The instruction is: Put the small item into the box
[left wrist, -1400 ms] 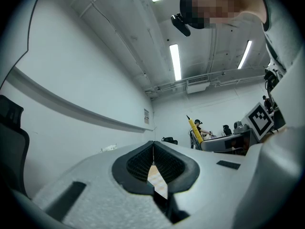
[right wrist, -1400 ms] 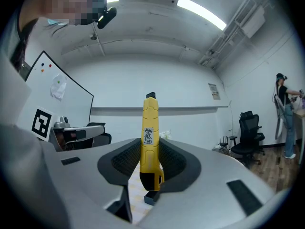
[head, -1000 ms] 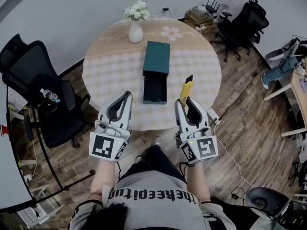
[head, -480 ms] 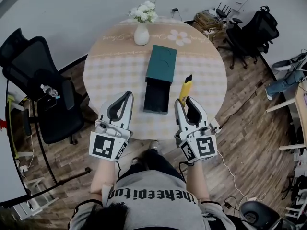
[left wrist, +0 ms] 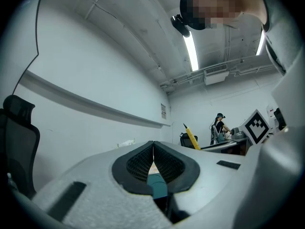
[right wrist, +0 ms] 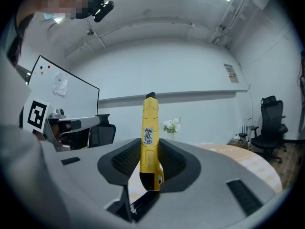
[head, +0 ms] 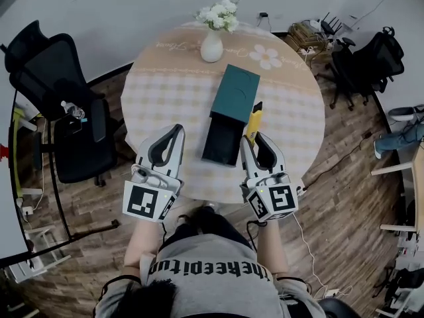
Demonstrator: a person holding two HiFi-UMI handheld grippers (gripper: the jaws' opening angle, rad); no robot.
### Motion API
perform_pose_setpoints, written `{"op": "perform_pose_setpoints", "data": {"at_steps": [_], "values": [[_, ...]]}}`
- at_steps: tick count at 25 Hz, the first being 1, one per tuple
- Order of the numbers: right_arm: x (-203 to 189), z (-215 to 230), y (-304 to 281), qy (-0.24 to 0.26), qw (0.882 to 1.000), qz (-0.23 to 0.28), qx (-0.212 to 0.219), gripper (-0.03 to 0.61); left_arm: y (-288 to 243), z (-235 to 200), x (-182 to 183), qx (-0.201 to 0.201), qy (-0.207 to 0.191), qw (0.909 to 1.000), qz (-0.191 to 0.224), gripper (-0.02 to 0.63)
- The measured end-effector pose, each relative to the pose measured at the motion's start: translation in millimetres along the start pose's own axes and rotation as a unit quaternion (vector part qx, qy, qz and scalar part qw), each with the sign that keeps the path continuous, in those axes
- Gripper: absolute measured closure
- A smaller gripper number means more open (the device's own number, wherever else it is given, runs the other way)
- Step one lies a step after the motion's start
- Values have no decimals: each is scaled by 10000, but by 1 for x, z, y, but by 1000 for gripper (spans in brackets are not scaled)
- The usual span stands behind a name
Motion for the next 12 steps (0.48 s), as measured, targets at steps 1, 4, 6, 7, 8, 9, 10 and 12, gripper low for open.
{"op": "perform_pose_setpoints", "data": {"at_steps": [1, 4, 6, 7, 8, 9, 10, 12], "values": [[-2, 1, -5, -6, 10000, -52, 48, 459, -1, -2, -2, 42, 9, 10000, -24, 597], [-10, 5, -18, -53, 9997, -191, 139, 459, -6, -6, -7, 137, 31, 9999, -84, 597], [-17, 7, -25, -80, 9994, -293, 193, 459, -9, -9, -11, 189, 52, 9997, -128, 597], [-20, 8, -29, -90, 9991, -349, 220, 459, -10, -10, -13, 211, 65, 9996, -157, 597], [-24, 9, -33, -101, 9988, -408, 244, 459, -11, -12, -15, 230, 80, 9995, -189, 597], [-27, 10, -36, -114, 9985, -467, 263, 459, -13, -13, -18, 246, 96, 9994, -223, 597], [-31, 11, -39, -130, 9981, -526, 276, 459, -14, -14, -20, 257, 109, 9993, -255, 597], [-38, 14, -44, -169, 9973, -645, 292, 459, -17, -16, -24, 272, 127, 9991, -311, 597]]}}
Point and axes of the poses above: the fingertips, and each gripper's own axes: y backward along the fingers, z to its right, x out of its top, the point moved 8 cm from there along y, backward along the fingers, and after that the axes turned 5 degrees about -z, right-handed, at the moved point
